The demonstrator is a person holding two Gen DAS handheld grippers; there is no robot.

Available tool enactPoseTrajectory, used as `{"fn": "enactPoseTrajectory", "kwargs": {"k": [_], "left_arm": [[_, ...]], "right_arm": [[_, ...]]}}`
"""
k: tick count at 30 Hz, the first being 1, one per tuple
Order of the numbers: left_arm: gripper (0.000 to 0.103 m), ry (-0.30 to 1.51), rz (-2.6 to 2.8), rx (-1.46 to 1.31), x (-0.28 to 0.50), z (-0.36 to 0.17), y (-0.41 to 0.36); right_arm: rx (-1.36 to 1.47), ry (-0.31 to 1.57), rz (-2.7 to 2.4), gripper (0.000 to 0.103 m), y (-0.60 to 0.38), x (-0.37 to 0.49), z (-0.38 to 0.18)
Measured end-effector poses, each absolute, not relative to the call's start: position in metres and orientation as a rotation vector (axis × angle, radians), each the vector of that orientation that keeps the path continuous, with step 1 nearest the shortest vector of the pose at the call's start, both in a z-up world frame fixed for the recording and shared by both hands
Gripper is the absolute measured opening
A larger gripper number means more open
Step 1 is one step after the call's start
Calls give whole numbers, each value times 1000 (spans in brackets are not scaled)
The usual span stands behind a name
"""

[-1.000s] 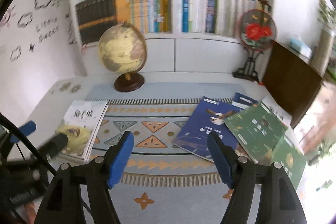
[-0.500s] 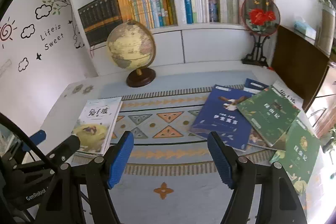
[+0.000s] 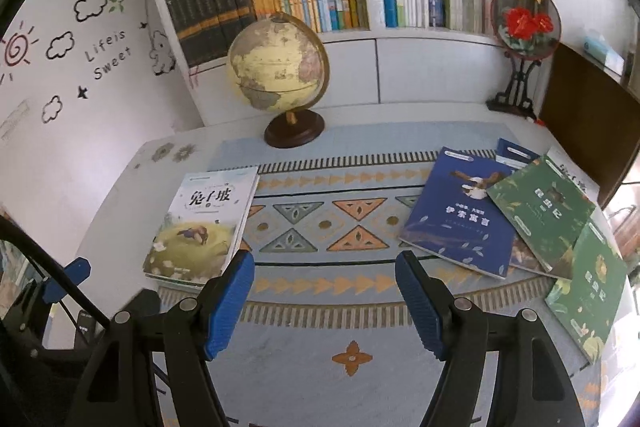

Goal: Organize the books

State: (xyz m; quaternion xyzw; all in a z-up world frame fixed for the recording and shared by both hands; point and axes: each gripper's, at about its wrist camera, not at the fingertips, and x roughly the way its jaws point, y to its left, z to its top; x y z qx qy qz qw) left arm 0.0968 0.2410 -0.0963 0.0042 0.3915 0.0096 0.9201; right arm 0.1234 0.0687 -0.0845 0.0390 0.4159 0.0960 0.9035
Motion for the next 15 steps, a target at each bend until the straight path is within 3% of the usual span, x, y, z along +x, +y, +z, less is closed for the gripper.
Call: {"fn": "enactPoseTrajectory", "kwargs": {"k": [10, 13, 15], "left_arm": [[101, 902, -227, 0, 137, -126, 227], [93, 984, -335, -5, 151, -147, 213], [93, 1014, -352, -30, 162, -152, 201]], "right_arm": [[48, 897, 49, 71, 52, 124, -92], [66, 925, 1, 71, 31, 116, -101], [78, 939, -51, 71, 10, 110, -109]]}}
